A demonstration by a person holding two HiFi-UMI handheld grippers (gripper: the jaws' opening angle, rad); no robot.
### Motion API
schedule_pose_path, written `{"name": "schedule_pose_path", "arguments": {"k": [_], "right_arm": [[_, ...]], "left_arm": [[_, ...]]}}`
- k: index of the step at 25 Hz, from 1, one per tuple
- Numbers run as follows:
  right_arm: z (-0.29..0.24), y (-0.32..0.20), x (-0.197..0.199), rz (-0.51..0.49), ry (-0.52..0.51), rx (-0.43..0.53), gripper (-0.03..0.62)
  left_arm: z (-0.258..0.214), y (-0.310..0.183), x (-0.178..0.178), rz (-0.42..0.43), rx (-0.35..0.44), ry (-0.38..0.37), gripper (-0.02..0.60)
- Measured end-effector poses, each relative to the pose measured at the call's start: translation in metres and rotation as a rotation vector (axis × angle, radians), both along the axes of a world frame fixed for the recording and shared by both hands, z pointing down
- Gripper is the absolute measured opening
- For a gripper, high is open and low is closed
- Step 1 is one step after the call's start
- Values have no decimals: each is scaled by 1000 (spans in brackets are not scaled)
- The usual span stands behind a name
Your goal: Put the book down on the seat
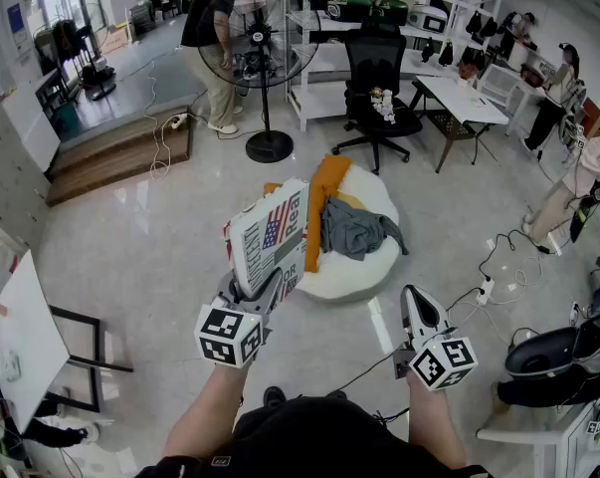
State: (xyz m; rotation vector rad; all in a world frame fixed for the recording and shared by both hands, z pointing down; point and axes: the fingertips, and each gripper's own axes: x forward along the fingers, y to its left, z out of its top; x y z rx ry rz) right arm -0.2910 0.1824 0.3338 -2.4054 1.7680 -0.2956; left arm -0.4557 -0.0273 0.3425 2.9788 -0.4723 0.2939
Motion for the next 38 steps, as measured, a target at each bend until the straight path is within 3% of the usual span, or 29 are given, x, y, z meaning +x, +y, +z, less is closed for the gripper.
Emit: {"name": "schedule_pose_path", "arguments": {"k": [16,23,32,38], "right_arm": [[9,35,23,20,-27,-15,9],[14,73,53,31,-66,33,9],[32,130,74,50,-127,17,9],[32,147,105,82,-162,6,9]], "left_arm": [[6,27,23,4,-8,-21,156],[8,62,61,33,11,-30,156],[8,115,95,72,15,-33,156],[0,128,146,124,9,-39,156]]}}
